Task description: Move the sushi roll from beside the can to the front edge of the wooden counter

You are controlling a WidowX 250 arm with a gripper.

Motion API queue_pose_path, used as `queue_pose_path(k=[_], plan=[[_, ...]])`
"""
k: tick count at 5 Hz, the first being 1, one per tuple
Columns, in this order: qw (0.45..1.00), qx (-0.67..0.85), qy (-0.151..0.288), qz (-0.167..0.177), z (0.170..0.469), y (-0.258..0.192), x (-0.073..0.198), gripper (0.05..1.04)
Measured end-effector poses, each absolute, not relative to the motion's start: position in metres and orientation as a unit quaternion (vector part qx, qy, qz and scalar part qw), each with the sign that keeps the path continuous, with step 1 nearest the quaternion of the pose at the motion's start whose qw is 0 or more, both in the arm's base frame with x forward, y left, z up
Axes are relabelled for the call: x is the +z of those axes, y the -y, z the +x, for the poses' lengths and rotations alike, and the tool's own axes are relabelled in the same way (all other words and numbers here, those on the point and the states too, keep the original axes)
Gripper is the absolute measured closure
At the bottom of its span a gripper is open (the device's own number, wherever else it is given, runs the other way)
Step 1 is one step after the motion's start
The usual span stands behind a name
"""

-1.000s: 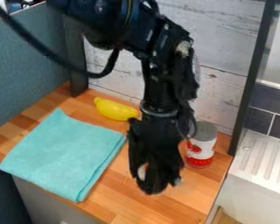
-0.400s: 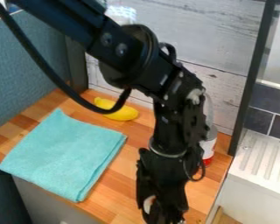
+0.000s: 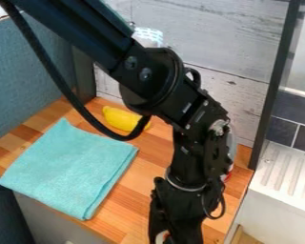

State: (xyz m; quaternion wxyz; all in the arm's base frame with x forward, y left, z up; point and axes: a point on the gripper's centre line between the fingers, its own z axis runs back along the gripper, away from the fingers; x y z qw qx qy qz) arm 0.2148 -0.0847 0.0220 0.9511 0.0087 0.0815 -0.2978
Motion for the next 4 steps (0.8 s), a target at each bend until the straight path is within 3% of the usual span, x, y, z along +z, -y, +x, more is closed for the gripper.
queue_pose_path(k=[1, 2, 3, 4], plan=[[0.952, -0.291, -0.099, 0.016, 0.215, 0.083, 0.023, 0.488], [0.951, -0.292, -0.103, 0.02, 0.215, 0.082, 0.024, 0.155], [0.953, -0.287, -0.096, 0.016, 0.216, 0.083, 0.027, 0.073], [0.96, -0.273, -0.059, 0.013, 0.221, 0.085, 0.059, 0.079]])
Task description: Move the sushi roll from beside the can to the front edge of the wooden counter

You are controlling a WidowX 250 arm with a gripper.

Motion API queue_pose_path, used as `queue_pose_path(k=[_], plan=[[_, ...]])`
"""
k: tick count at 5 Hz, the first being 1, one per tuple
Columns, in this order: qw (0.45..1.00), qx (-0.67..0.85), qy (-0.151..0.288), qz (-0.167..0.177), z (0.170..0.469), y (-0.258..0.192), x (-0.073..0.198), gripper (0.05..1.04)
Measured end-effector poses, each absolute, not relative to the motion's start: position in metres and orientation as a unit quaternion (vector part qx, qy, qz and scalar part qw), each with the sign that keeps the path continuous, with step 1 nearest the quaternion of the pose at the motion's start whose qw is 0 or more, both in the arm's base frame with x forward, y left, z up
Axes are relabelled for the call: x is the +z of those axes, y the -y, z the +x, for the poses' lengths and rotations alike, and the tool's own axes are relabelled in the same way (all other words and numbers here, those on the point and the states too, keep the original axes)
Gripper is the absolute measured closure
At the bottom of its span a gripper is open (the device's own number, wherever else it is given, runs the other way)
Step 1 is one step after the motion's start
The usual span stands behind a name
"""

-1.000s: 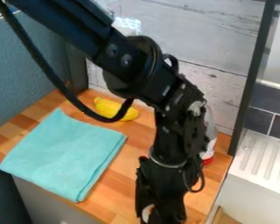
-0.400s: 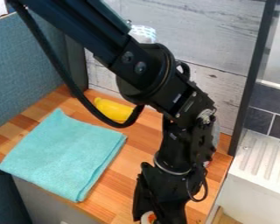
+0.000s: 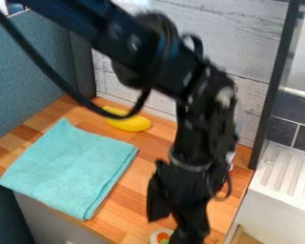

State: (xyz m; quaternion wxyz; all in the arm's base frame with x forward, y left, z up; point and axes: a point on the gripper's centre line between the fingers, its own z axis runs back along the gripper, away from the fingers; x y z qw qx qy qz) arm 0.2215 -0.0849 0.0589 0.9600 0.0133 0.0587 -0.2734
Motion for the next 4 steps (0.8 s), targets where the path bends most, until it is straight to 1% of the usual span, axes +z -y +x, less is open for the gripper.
queue_pose_path(k=[1, 2, 3, 4], plan=[[0.968, -0.24, -0.077, 0.004, 0.222, 0.073, 0.094, 0.081], [0.984, -0.161, -0.077, -0.029, 0.234, 0.054, 0.126, 0.081], [0.993, -0.103, -0.05, -0.01, 0.251, 0.027, 0.139, 0.082], [0.997, -0.065, -0.038, -0.002, 0.258, 0.001, 0.144, 0.082]])
